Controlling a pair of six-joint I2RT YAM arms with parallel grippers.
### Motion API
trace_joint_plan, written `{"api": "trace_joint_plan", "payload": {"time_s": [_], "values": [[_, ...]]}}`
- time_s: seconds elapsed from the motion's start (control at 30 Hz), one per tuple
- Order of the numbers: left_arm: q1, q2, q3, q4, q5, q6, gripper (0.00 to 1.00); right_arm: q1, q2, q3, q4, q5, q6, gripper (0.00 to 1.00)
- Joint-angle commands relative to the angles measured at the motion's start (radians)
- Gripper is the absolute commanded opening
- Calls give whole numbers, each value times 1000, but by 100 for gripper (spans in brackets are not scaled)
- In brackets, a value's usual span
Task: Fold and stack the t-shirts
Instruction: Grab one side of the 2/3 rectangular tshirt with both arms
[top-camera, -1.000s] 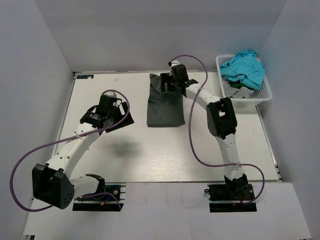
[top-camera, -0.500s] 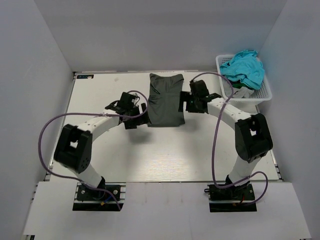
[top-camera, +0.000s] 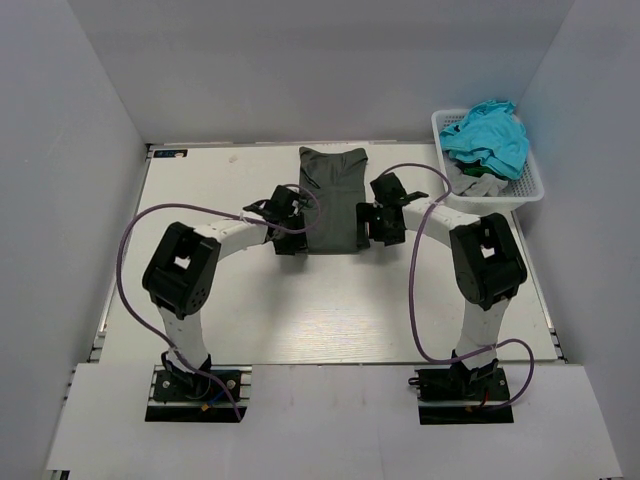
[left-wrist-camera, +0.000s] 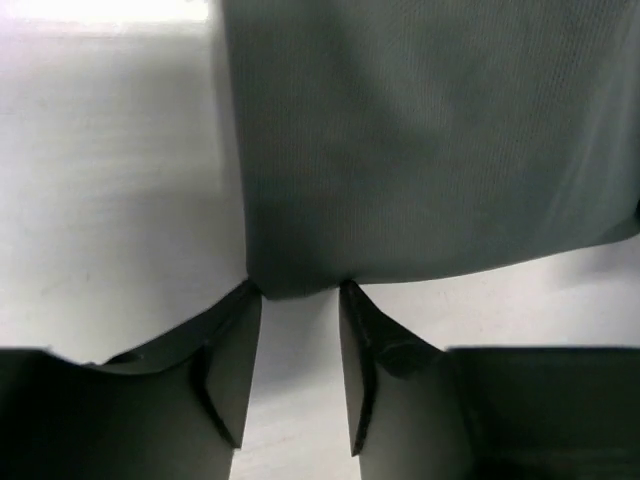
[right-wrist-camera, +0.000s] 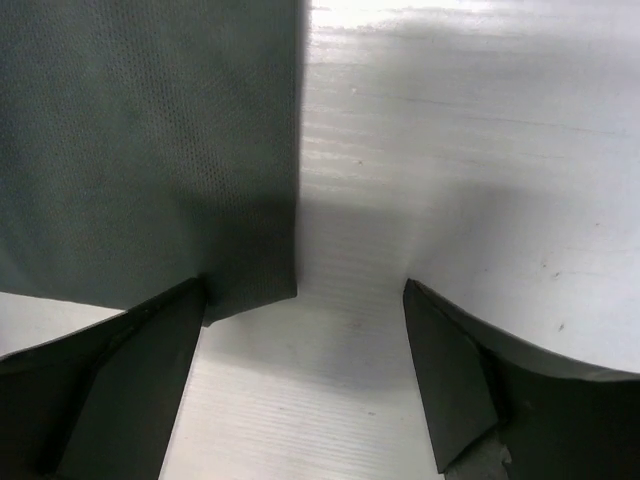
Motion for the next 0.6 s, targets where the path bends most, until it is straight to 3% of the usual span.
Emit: {"api": "trace_joint_plan", "payload": {"time_s": [0.0,0.27,0.33,0.37,0.5,0.57], "values": [[-9,25,35,3,-66,3,46,8,34,2,31,12,0,72],[-41,74,33,6,-92,-26,27,28,39,-28,48,-27,9,14],[-41,99,45,6,-78,-26,5,35,33,-35,50,-27,19,0],[-41,99,58,-3,-78,-26,0,37,29,-38,51,-63,16,0],[-69,59,20,-3,-87,1,0,49,-12,-51,39,-61,10,0],[-78,-32,-28,-3,-116,15,0,54,-61,-68,30,-48,0,0]]}}
